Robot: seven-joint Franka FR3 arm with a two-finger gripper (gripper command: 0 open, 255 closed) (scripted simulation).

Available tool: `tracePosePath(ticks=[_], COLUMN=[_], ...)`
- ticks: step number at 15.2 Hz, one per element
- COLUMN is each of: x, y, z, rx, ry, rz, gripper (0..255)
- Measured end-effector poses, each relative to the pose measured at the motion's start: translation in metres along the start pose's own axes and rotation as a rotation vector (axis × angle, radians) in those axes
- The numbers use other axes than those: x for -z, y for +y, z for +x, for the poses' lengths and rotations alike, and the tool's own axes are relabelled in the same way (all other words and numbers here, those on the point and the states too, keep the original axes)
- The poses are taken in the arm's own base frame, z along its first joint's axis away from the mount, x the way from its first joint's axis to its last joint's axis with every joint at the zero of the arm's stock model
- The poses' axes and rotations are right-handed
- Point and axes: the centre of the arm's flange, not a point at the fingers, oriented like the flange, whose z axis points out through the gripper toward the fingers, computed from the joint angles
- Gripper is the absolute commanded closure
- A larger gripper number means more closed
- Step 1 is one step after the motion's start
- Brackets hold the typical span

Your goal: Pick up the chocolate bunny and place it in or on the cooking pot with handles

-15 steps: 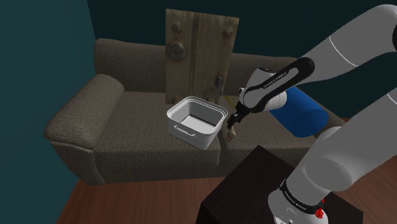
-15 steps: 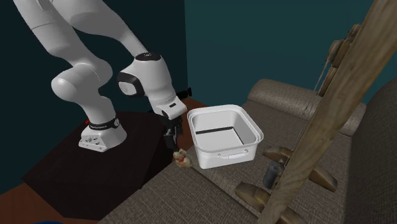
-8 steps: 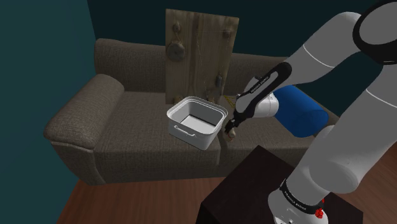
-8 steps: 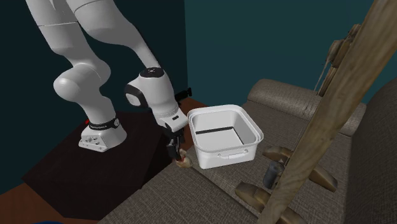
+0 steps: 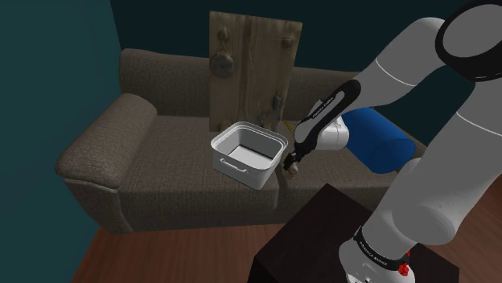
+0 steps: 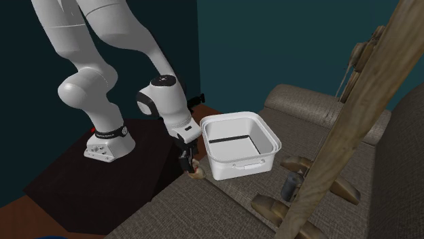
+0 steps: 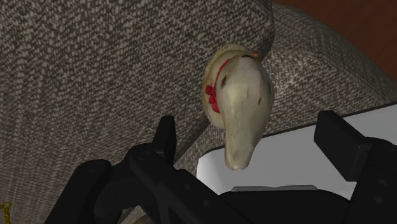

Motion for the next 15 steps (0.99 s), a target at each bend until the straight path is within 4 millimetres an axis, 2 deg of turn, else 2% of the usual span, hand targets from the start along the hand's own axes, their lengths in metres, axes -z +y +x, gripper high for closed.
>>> tracePosePath(ticks=[1,11,15], x=[0.000,0.000,0.015], y=[0.000,0.000,0.000], z=[0.000,0.000,0.003], rx=[0.000,0.000,-0.001], ry=[0.000,0.000,0.001], rz=[0.000,0.000,0.002], gripper=[255,255,255])
